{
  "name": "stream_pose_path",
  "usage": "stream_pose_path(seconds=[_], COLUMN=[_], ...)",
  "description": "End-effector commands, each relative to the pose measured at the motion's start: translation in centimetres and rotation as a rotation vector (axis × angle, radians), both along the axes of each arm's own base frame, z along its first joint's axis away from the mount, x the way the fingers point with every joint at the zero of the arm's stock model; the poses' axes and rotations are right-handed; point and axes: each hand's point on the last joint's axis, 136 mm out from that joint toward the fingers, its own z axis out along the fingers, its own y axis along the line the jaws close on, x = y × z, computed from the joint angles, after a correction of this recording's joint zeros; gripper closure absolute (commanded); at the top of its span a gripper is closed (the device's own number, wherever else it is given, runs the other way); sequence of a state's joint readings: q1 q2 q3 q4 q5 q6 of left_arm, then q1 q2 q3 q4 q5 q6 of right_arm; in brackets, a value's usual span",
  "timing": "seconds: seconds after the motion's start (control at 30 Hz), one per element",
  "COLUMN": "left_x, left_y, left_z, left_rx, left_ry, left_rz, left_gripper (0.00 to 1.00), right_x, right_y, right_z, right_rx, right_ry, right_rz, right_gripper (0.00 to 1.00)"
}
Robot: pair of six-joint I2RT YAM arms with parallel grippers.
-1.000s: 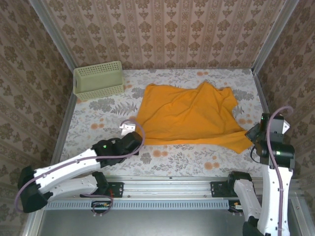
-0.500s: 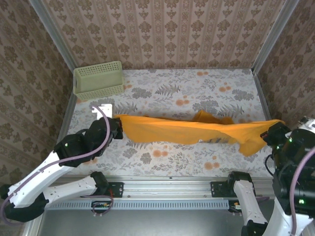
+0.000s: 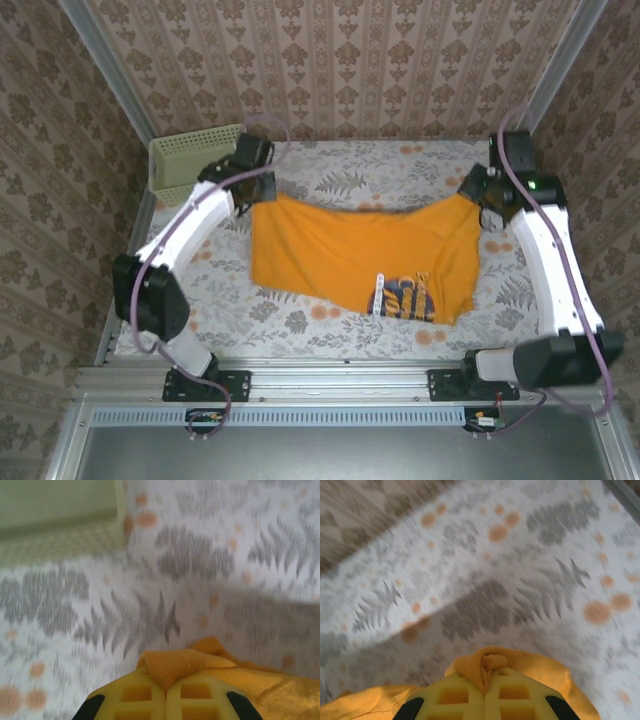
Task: Fold the inside-out t-shirt
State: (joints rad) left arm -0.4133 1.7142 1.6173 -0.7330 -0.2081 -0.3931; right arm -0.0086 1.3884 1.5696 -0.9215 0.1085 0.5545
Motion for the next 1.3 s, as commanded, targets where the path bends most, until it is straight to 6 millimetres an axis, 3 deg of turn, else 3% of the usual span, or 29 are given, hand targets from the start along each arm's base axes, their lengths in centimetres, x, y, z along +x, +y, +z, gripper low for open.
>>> stream_pose_path(seconds=[0.0,0.13,0.3,0.4,0.5,0.57,0.63,0.73,0.8,0.93,1.03,1.13,1.27], left_x=[5.1,8.1,7.2,5.1,3.7,3.2,3.0,2.2,0.6,-4.4,-9.5,-15.3,-20.9], left_y=[-0.8,0.1,2.9,3.8,4.3,4.1,3.7,2.9,2.2,0.9,0.2,0.5,1.7], left_z=[8.6,17.3,27.9,32.1,32.6,31.1,28.0,21.7,16.4,5.4,-2.4,-8.3,-13.9], left_rx=[-0.079,-0.091,-0.142,-0.127,-0.114,-0.109,-0.116,-0.139,-0.187,-0.214,-0.190,-0.133,-0.165], left_ry=[-0.205,-0.404,-0.676,-0.810,-0.854,-0.840,-0.783,-0.639,-0.531,-0.309,-0.110,0.056,0.251], left_rz=[-0.083,-0.088,-0.085,-0.088,-0.099,-0.130,-0.151,-0.183,-0.186,-0.148,-0.143,-0.128,-0.028], left_gripper=[1.00,1.00,1.00,1.00,1.00,1.00,1.00,1.00,1.00,1.00,1.00,1.00,1.00], right_x=[4.8,6.7,4.6,2.8,2.0,2.5,3.1,3.1,1.4,-2.7,-7.0,-12.2,-17.8], right_y=[-1.7,-2.9,-3.8,-3.5,-2.9,-2.2,-1.7,-0.9,-0.6,-0.4,-0.4,-1.5,-2.2], right_z=[9.9,18.4,28.2,31.9,32.8,31.5,28.7,22.0,16.5,3.1,-4.9,-10.2,-13.8], right_rx=[-0.064,-0.079,-0.109,-0.145,-0.169,-0.171,-0.156,-0.103,-0.058,0.044,0.094,0.120,0.161], right_ry=[-0.280,-0.486,-0.753,-0.860,-0.888,-0.852,-0.782,-0.664,-0.577,-0.301,-0.091,0.077,0.171], right_rz=[-0.055,-0.081,-0.091,-0.071,-0.030,0.020,0.049,0.083,0.076,0.024,-0.015,-0.114,-0.238], right_gripper=[1.00,1.00,1.00,1.00,1.00,1.00,1.00,1.00,1.00,1.00,1.00,1.00,1.00])
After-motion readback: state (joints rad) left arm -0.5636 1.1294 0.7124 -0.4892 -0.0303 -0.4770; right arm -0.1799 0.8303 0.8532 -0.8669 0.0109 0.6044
